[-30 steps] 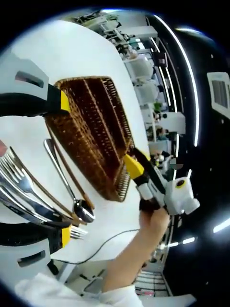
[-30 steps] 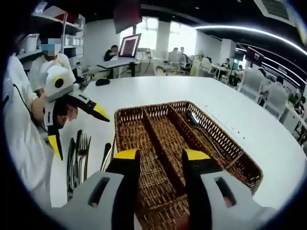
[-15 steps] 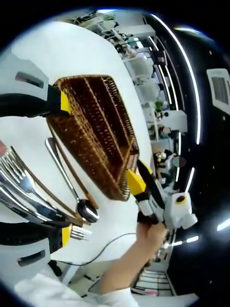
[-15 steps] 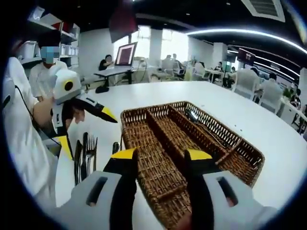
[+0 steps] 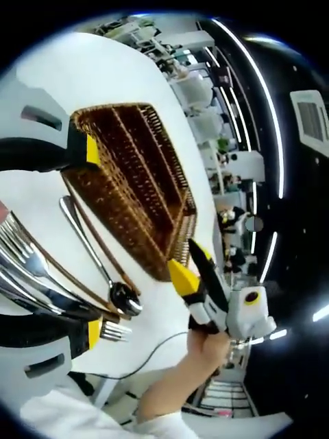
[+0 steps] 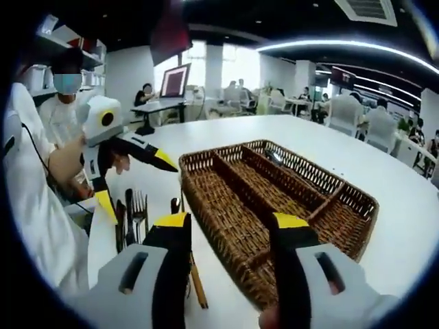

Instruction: Arrange the knives, forks, and spoons in their matching storage slots by inserting each utensil handle-first until every utensil is classified and aligned in the correct compartment

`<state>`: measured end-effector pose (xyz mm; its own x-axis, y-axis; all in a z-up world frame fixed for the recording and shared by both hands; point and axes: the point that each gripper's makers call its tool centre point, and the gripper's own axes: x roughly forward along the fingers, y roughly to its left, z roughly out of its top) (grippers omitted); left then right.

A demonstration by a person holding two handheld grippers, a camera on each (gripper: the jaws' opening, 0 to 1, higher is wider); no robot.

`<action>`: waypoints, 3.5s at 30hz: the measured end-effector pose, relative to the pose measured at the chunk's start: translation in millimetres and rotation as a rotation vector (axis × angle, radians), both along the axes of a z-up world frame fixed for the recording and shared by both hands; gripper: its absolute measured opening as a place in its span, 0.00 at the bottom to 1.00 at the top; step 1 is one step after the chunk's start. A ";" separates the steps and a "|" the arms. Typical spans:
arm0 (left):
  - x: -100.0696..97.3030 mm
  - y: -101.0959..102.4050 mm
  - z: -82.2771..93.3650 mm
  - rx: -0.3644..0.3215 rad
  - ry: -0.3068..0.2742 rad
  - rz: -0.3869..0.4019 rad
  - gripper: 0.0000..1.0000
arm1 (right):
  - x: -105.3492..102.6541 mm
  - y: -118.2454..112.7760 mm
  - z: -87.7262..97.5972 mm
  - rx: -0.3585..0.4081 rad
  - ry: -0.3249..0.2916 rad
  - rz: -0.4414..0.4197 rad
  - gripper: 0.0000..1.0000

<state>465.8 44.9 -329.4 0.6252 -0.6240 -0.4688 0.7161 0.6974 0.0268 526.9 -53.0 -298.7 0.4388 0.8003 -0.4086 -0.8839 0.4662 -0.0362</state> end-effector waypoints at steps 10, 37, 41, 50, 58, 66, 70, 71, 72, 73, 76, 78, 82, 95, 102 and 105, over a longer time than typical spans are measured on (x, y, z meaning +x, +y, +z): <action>1.7 -1.4 -3.4 0.033 -0.008 -0.021 0.79 | -24.8 -8.7 -2.5 0.050 0.000 -0.046 0.53; 0.2 -13.0 -6.0 0.108 -0.040 -0.119 0.65 | -59.6 -28.7 -14.0 0.093 0.020 -0.145 0.62; 0.1 -14.2 -5.4 0.117 -0.047 -0.132 0.61 | -62.7 -28.5 -15.3 0.095 0.021 -0.148 0.63; -0.9 -19.3 -4.6 0.149 -0.063 -0.179 0.51 | -65.0 -30.6 -17.8 0.090 0.033 -0.146 0.68; 1.1 -23.9 -5.6 0.179 -0.072 -0.209 0.46 | -66.0 -35.4 -15.9 0.096 0.028 -0.156 0.69; 1.3 -27.4 -8.6 0.207 -0.071 -0.241 0.39 | -67.4 -37.3 -15.1 0.098 0.029 -0.156 0.70; 1.2 -30.2 -10.6 0.234 -0.076 -0.263 0.35 | -68.1 -38.0 -14.7 0.098 0.028 -0.151 0.70; 1.2 -30.8 -10.9 0.240 -0.077 -0.268 0.34 | -68.2 -38.0 -14.7 0.098 0.028 -0.150 0.70; 0.7 -32.0 -11.5 0.246 -0.078 -0.279 0.33 | -67.7 -38.9 -14.9 0.098 0.028 -0.150 0.70; 0.0 -33.5 -12.4 0.251 -0.074 -0.291 0.32 | -67.6 -39.6 -15.3 0.097 0.029 -0.149 0.70; -2.2 -37.6 -13.6 0.248 -0.061 -0.325 0.30 | -67.3 -41.4 -16.6 0.096 0.031 -0.148 0.70; -2.0 -39.6 -13.5 0.247 -0.054 -0.336 0.29 | -67.5 -42.5 -17.2 0.096 0.032 -0.148 0.70; -2.8 -44.4 -15.2 0.257 -0.041 -0.372 0.26 | -68.7 -43.9 -18.0 0.097 0.033 -0.146 0.70; -9.5 -65.8 -25.6 0.320 0.011 -0.509 0.17 | -71.6 -48.1 -19.0 0.103 0.036 -0.150 0.70; -9.8 -71.2 -29.1 0.337 0.027 -0.546 0.14 | -74.0 -48.3 -19.5 0.104 0.036 -0.150 0.70; -9.2 -73.1 -32.4 0.350 0.040 -0.560 0.13 | -74.1 -48.5 -20.1 0.104 0.037 -0.150 0.70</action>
